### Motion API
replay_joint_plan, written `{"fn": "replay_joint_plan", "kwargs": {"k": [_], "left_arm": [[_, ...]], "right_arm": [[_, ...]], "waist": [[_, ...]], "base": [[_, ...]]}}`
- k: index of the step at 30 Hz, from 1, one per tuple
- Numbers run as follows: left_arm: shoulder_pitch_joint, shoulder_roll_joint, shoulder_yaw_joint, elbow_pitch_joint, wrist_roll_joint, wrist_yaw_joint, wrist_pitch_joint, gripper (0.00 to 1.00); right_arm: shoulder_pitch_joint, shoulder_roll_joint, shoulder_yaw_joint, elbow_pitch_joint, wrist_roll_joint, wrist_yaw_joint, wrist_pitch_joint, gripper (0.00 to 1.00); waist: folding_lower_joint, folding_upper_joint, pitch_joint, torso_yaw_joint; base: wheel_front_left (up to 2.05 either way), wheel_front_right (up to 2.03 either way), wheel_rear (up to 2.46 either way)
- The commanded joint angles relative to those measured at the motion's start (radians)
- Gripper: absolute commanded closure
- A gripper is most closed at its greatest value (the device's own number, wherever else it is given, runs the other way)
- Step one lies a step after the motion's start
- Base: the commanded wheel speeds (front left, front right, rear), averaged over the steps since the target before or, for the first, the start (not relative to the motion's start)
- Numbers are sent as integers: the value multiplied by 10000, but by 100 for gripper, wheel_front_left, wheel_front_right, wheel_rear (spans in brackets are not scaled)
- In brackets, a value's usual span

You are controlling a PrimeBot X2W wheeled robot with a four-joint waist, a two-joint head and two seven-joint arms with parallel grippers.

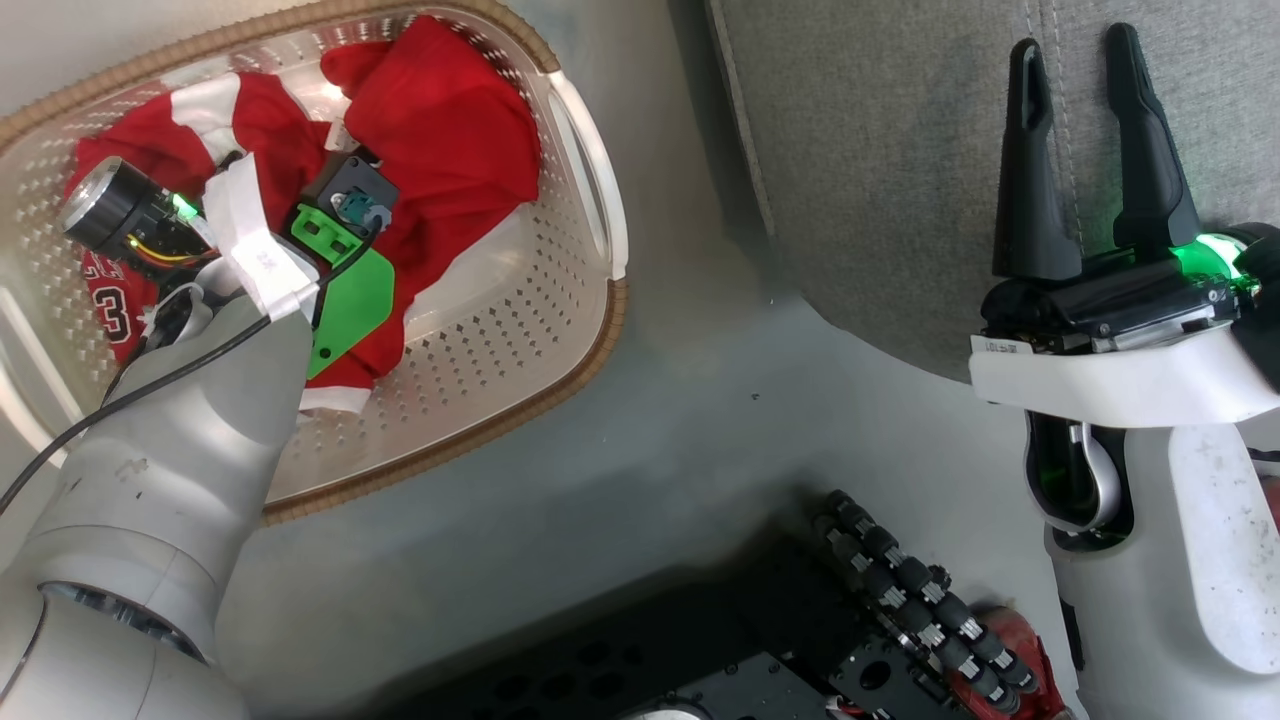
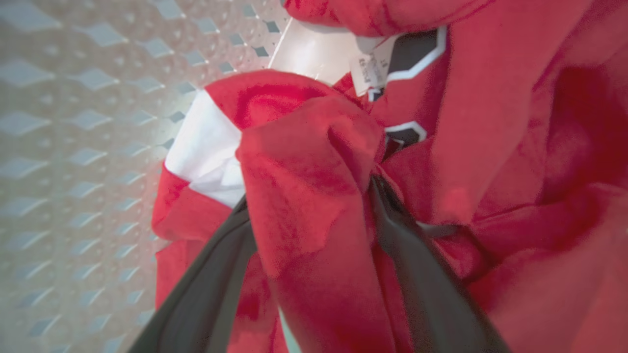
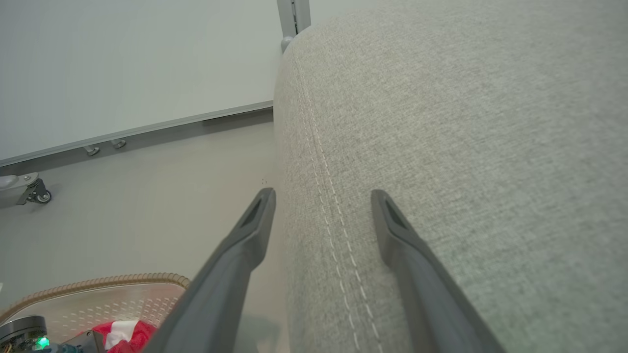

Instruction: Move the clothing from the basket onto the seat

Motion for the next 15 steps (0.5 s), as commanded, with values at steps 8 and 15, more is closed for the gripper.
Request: {"fn": "replay_joint_plan", "kwargs": {"k": [8, 15], "left_arm": [[-70, -62, 114, 11, -297, 223, -564, 100], [632, -670, 724, -88, -1221, 596, -2301, 100]], "right_arm": [[-61, -6, 5, 144, -79, 1, -7, 0], [121, -7, -13, 220, -548, 1, -11, 0]], "waist": [[-1, -1, 73, 92], [-1, -1, -1016, 761]], "base": [[0, 0, 0], [0, 0, 0]]}}
